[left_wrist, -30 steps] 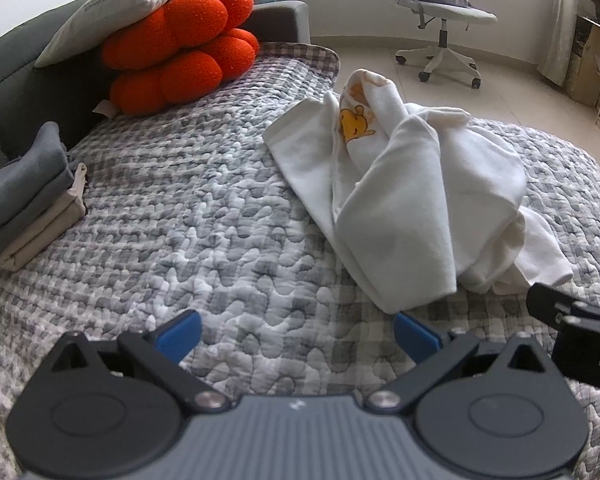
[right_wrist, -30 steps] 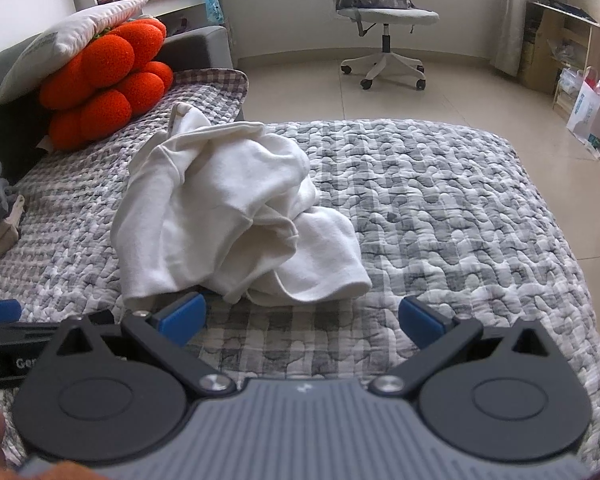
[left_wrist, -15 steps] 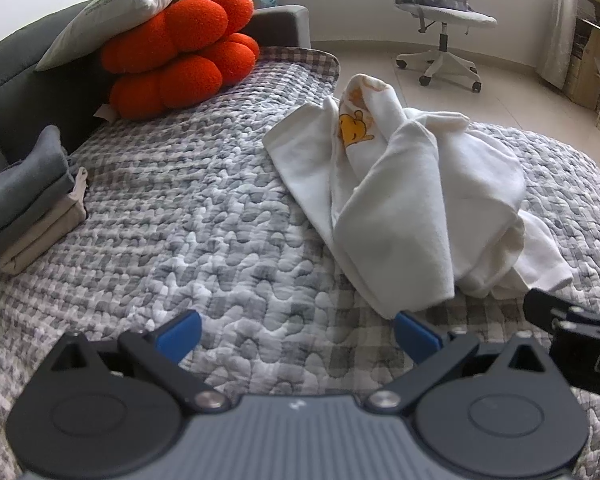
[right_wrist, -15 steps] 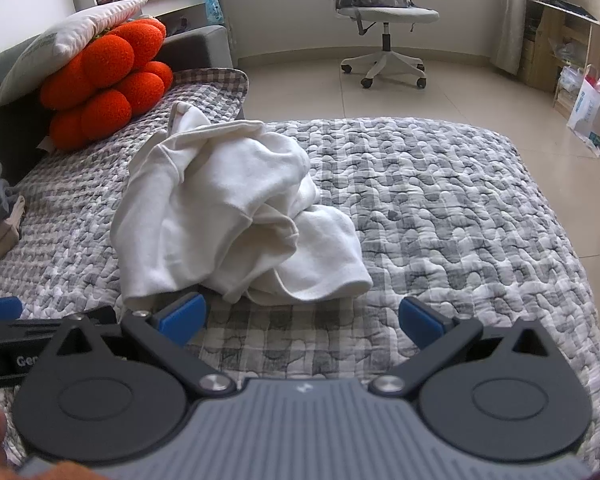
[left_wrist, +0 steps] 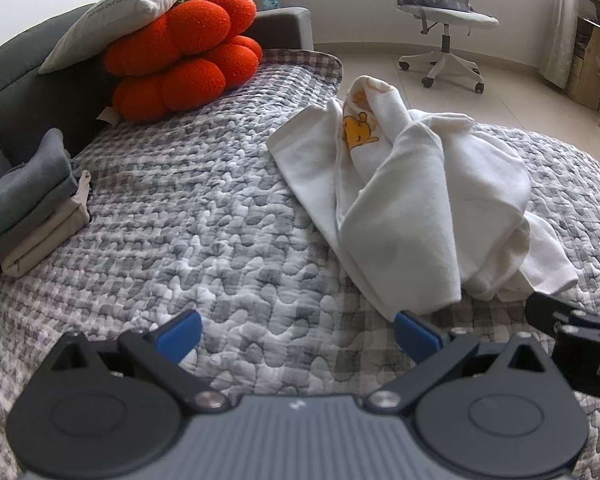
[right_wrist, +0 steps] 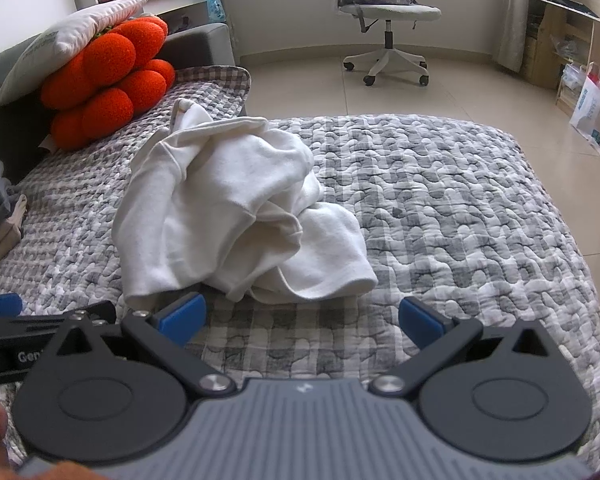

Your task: Fold clothes

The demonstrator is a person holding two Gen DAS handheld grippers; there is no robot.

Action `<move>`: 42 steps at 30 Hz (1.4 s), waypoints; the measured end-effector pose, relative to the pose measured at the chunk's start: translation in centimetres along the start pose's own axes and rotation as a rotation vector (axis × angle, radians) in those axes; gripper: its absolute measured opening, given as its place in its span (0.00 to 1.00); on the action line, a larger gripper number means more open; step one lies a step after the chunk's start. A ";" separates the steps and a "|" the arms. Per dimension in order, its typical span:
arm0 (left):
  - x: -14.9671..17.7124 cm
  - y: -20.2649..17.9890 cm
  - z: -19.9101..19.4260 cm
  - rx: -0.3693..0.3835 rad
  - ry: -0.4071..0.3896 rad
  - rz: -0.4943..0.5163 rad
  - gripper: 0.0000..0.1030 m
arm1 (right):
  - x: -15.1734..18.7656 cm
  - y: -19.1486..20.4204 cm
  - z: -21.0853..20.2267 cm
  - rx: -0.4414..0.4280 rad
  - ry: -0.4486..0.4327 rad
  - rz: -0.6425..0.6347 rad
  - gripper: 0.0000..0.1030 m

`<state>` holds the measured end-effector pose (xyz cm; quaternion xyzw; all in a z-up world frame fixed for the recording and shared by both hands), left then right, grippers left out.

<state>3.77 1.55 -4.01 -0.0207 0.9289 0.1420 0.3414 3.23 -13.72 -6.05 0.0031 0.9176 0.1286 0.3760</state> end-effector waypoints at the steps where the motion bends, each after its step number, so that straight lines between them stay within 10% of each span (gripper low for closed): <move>1: 0.0 0.0 0.0 0.000 0.000 0.000 1.00 | 0.0 0.0 0.0 0.000 0.000 0.000 1.00; 42: 0.0 0.1 0.1 -0.007 0.006 -0.002 1.00 | 0.1 0.3 0.4 -0.004 0.020 -0.011 1.00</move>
Point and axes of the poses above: each gripper's, at about its wrist camera, not at the fingertips, and z roughly the way its jaws point, y to its left, x to its underside, the point moved 5 cm from there along z, roughly the way its jaws point, and after that the axes turned 8 degrees about -x, right-handed, at the moved point
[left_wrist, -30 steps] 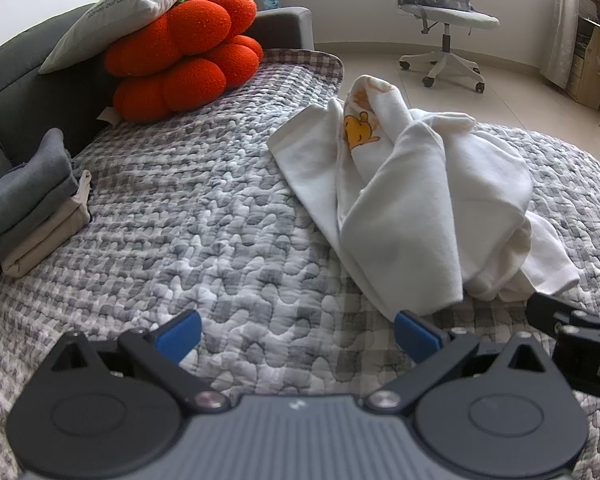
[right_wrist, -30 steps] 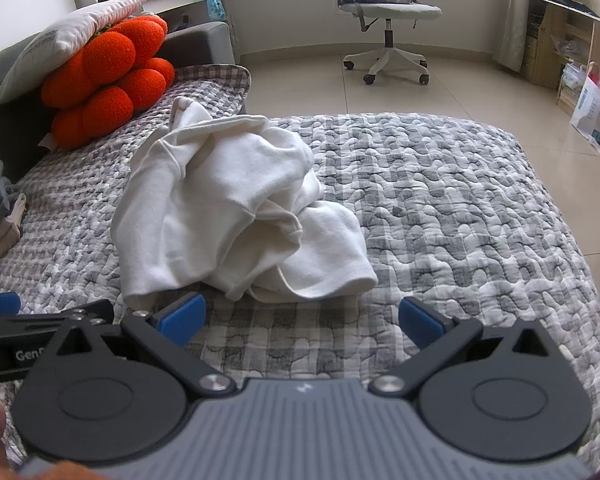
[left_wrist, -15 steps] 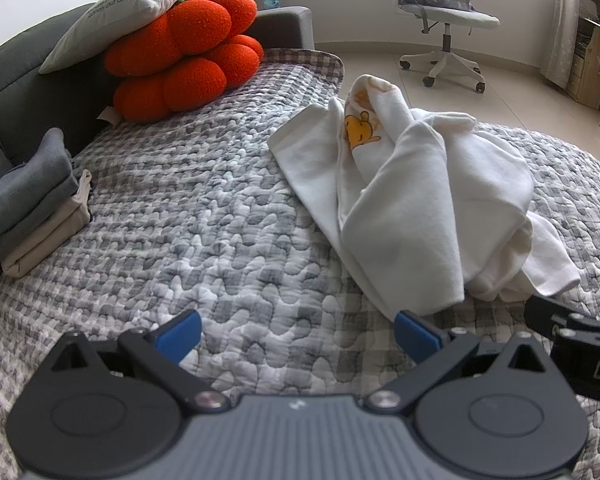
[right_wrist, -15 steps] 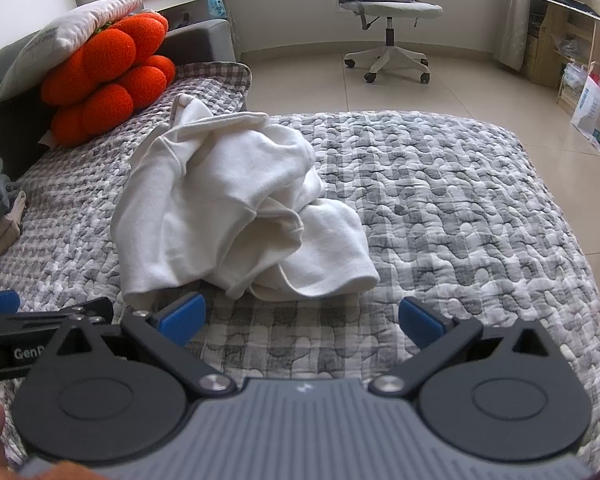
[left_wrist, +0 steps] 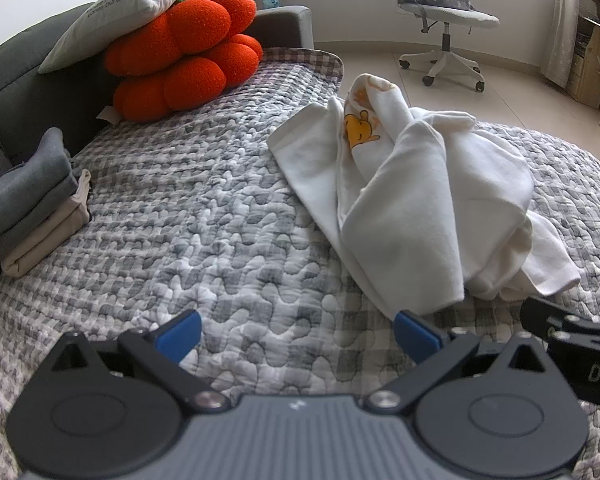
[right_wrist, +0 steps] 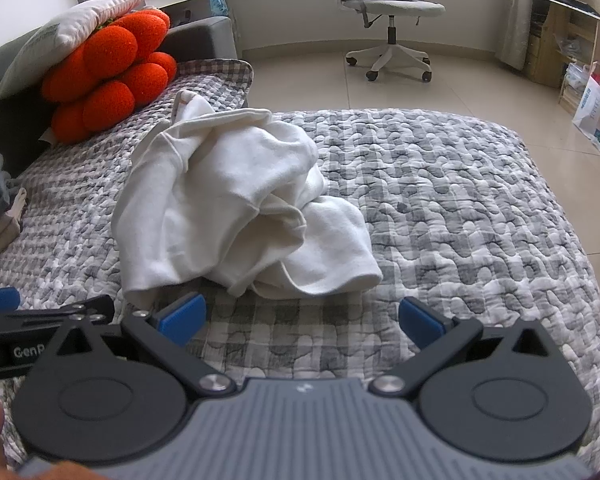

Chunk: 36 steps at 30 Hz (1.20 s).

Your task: Fold clothes

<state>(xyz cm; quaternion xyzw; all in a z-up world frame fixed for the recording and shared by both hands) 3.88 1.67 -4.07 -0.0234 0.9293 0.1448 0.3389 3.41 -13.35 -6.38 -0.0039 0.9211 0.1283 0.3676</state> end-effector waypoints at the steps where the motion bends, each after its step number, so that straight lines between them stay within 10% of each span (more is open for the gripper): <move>1: 0.0 0.0 0.0 0.000 0.000 0.000 1.00 | 0.0 0.0 0.0 0.000 0.000 0.000 1.00; 25: -0.2 0.5 0.9 0.019 0.020 -0.024 1.00 | -0.2 0.0 0.2 -0.003 -0.007 0.008 1.00; 36: -0.9 0.7 2.9 0.175 0.013 -0.079 1.00 | -1.2 -0.2 0.7 -0.037 -0.030 0.023 1.00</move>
Point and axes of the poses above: each gripper's, at about its wrist camera, not at the fingertips, and z roughly the way its jaws point, y to its left, x to its underside, the point moved 5 cm from there along z, roughly the way its jaws point, and after that the axes turned 8 degrees about -x, right-handed, at the moved point
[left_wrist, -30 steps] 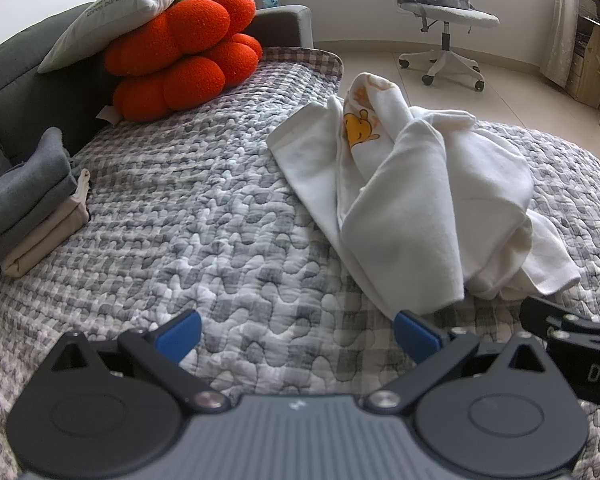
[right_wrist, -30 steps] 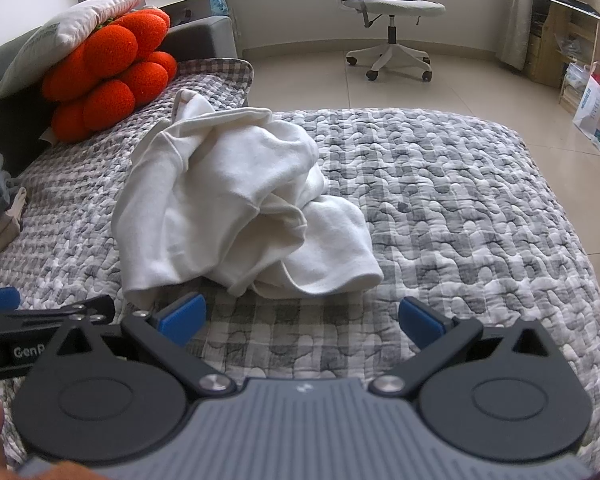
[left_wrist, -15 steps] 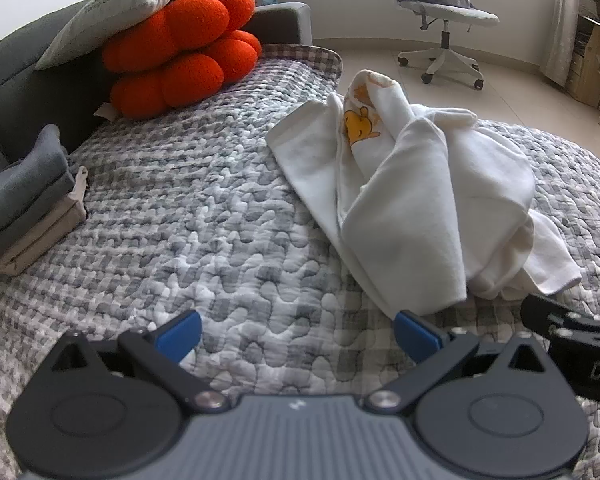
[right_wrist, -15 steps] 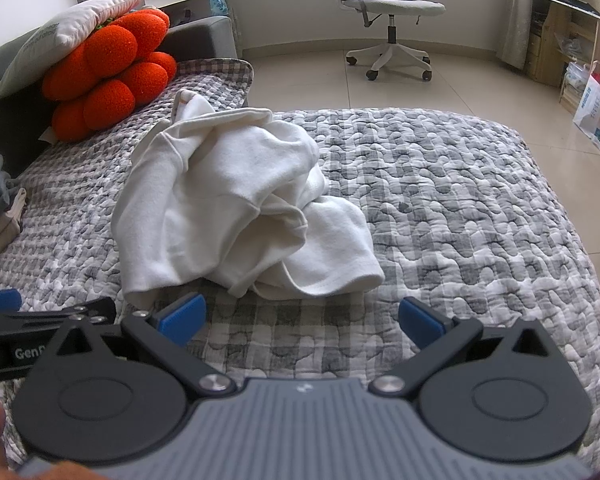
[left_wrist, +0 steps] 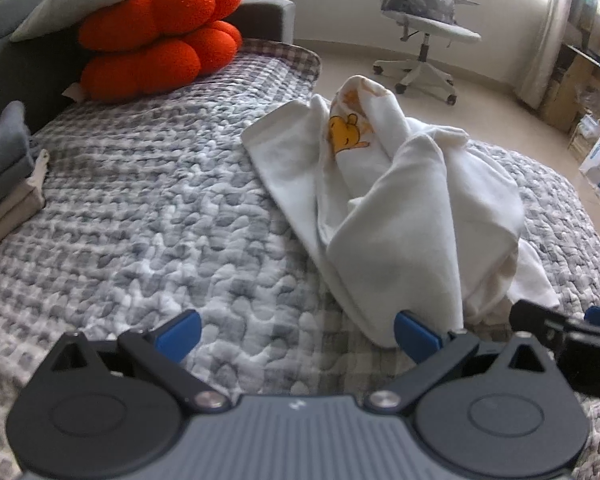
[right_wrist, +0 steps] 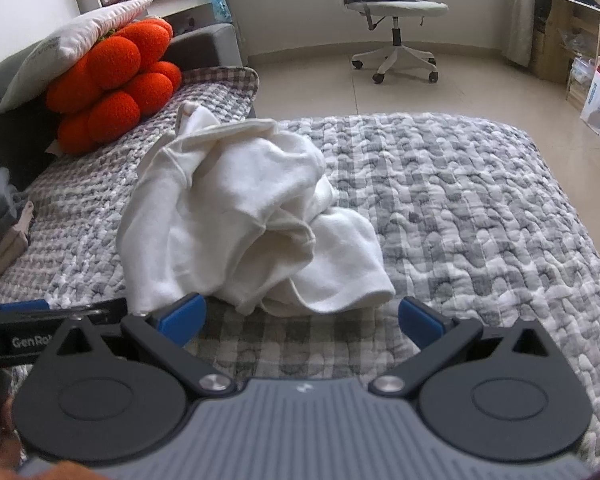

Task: Fold clothes
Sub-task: 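Move the left tool toward the bear-print garment and close on its fabric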

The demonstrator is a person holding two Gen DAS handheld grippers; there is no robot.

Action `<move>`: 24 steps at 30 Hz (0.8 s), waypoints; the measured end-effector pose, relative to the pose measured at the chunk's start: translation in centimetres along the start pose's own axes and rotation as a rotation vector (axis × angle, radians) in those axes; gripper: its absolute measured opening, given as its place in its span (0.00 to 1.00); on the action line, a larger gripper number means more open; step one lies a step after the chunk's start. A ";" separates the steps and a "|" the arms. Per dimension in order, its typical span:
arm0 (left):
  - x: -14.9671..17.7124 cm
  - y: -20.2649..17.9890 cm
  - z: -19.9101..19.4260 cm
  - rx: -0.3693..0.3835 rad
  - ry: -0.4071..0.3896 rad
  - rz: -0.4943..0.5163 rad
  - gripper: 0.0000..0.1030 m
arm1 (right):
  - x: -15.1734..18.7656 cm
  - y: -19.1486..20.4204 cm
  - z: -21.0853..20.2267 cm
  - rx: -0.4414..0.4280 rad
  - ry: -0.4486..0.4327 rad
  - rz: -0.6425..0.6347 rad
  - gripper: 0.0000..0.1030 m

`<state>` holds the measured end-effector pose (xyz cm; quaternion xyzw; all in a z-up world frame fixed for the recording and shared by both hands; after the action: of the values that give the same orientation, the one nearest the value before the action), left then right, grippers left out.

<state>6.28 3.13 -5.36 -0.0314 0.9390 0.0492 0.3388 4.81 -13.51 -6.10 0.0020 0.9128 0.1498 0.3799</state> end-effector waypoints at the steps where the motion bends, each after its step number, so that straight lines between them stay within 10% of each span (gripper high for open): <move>1: -0.1 0.1 0.2 0.013 -0.005 -0.008 1.00 | -0.2 -0.2 0.1 0.000 -0.006 0.005 1.00; 14: -0.8 -0.2 3.4 0.125 0.017 -0.118 1.00 | -3.0 -0.9 2.0 -0.089 -0.048 0.047 1.00; 24: 0.4 -3.2 5.1 0.002 0.007 0.103 1.00 | -2.1 -2.0 5.6 -0.047 0.051 0.062 1.00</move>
<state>9.46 0.48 -9.74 0.0174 0.9406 0.0655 0.3328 10.41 -14.17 -8.90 0.0175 0.9180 0.1829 0.3514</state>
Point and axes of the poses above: each gripper's, at about its wrist camera, not at the fingertips, and z roughly the way its jaws point, y to its left, x to its underside, the point moved 5 cm from there along z, roughly the way its jaws point, and after that the axes turned 8 degrees about -x, right-handed, at the moved point
